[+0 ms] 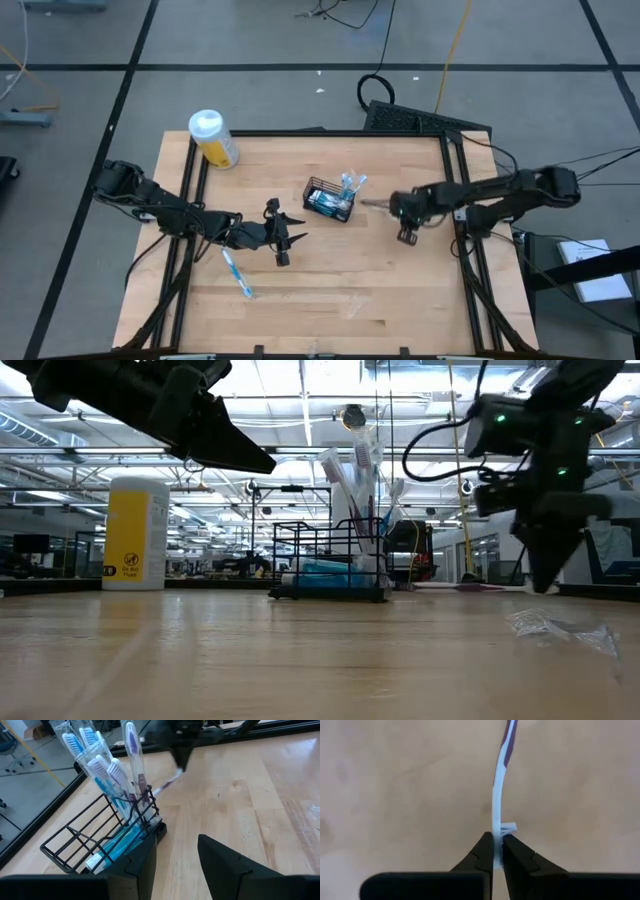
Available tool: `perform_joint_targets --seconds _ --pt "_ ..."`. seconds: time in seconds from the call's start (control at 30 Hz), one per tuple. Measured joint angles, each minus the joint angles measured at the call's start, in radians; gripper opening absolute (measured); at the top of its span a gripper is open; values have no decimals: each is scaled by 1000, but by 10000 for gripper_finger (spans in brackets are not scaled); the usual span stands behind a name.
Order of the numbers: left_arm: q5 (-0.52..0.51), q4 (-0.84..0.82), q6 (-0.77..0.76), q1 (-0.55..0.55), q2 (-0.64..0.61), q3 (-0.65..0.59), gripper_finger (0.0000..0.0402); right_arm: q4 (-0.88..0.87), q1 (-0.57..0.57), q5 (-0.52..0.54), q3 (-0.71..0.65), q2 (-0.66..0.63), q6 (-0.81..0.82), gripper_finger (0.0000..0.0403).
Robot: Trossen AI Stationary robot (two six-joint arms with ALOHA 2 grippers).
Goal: Pick & Place toothbrushing station
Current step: Put the purple toothbrush into the wire organizer
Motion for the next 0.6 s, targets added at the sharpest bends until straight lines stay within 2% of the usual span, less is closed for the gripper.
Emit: perform_joint_targets --seconds 0.17,0.3,0.43,0.6 --pt "1 -16 -11 -2 0 0 152 -48 171 -1 0 15 167 11" --pt "19 -34 -30 -2 0 0 152 -43 294 -14 0 14 242 11" --pt "81 -68 -73 -2 0 0 152 46 411 -53 0 14 321 11" --pt "136 -107 -124 -19 0 0 152 182 507 -36 0 15 400 11"
